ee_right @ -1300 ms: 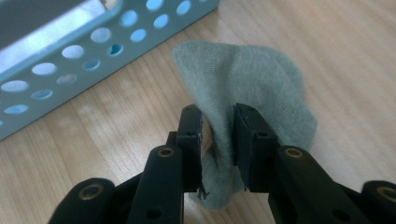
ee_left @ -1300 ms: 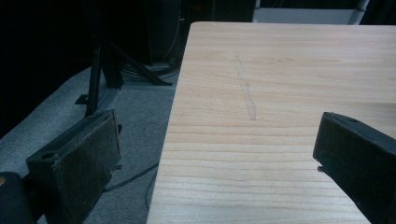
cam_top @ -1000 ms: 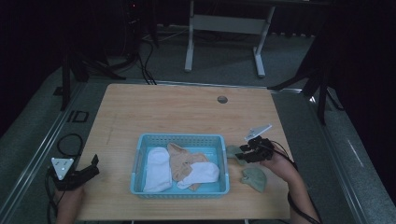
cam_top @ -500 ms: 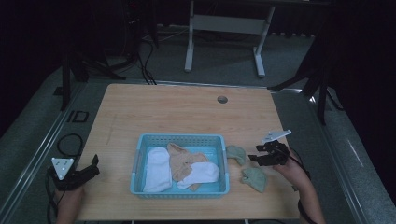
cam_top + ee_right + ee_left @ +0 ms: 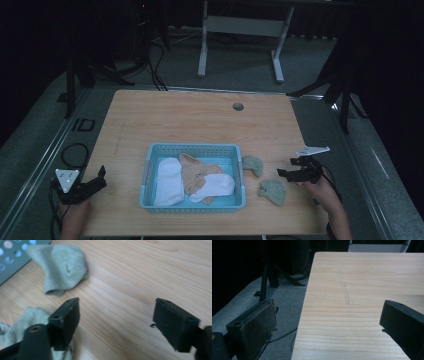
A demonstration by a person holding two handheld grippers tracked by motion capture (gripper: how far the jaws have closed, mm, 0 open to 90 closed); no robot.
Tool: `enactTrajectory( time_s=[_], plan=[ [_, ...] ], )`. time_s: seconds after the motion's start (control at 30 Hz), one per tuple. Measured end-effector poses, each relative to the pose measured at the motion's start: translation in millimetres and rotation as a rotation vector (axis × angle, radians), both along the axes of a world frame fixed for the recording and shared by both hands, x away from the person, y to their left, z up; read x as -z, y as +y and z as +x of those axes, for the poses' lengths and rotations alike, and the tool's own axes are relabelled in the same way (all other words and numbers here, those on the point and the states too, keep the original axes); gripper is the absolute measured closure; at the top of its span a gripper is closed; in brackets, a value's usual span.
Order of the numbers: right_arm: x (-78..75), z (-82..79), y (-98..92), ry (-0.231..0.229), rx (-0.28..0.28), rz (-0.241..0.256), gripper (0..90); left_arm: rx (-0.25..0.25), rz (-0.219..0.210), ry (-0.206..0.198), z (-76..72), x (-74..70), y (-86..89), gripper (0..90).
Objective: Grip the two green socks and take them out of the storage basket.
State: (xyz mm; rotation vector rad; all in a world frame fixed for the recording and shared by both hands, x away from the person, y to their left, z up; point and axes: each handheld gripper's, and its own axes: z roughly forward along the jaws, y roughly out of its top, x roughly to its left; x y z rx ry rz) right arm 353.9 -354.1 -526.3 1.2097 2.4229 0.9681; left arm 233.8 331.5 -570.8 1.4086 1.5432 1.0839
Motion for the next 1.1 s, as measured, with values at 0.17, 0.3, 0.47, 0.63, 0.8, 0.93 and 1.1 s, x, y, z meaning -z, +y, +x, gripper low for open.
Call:
enactTrajectory(
  time_s=[0.17,0.3,0.47,0.63,0.8,0.93,1.1],
  plan=[
    [5.1,-5.7,-16.2,-0.033,0.067,0.006,13.2,0.0,-0.001,0.0,0.0,0.0,0.0,0.4],
    [11.1,-10.5,-28.9,-0.014,0.094,0.05,12.3,-0.001,0.0,0.0,0.0,0.0,-0.1,0.3],
    [16.0,-16.7,-39.1,-0.031,0.15,0.064,12.0,-0.002,0.001,0.001,0.0,0.0,-0.1,0.4],
    [19.0,-24.9,-48.1,-0.102,0.236,0.071,12.2,-0.002,-0.001,0.003,0.1,0.0,0.0,0.4],
    [25.7,-32.2,-56.5,-0.13,0.331,0.076,12.2,-0.001,-0.003,0.002,0.2,0.0,0.0,0.4],
    [31.7,-36.8,-61.2,-0.134,0.356,0.079,12.4,-0.001,-0.002,0.003,0.2,0.0,0.1,0.4],
    [32.1,-44.1,-62.7,-0.184,0.392,0.102,13.2,0.0,-0.002,0.002,0.2,0.0,0.1,0.4]
  ],
)
